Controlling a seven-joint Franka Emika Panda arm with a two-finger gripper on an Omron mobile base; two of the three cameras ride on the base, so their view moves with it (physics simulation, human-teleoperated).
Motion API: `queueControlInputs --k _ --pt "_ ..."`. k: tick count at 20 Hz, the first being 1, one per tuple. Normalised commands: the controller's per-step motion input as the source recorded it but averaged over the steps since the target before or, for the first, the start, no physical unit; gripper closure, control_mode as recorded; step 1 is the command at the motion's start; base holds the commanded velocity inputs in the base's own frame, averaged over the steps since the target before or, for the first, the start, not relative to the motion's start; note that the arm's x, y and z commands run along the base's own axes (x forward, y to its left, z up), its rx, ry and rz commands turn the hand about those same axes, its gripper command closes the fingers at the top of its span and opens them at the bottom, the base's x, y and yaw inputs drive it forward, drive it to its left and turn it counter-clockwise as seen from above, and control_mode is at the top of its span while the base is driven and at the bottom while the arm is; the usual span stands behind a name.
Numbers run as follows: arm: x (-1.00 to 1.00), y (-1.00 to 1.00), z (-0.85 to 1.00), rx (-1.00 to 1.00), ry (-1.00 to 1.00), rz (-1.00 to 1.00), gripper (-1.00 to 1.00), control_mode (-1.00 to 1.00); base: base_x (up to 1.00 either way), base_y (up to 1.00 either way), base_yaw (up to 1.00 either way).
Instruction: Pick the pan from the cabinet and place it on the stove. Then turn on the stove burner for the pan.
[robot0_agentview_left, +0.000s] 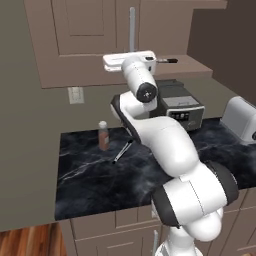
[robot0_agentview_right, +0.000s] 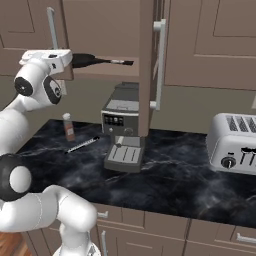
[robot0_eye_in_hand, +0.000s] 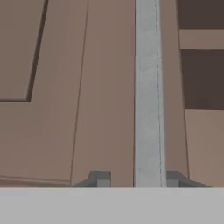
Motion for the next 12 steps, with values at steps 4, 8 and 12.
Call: queueControlInputs --k 4,8,12 --pt "-0.70 0.94 0.00 -0.03 -0.07 -0.04 1.00 -1.00 0.00 0.00 0.00" --pt "-0.83 0.93 0.00 -0.03 -0.02 0.00 1.00 -1.00 0.00 0.00 0.00" --pt "-0.86 0.99 0.00 -0.04 0.00 0.00 1.00 -1.00 0.00 0.00 0.00"
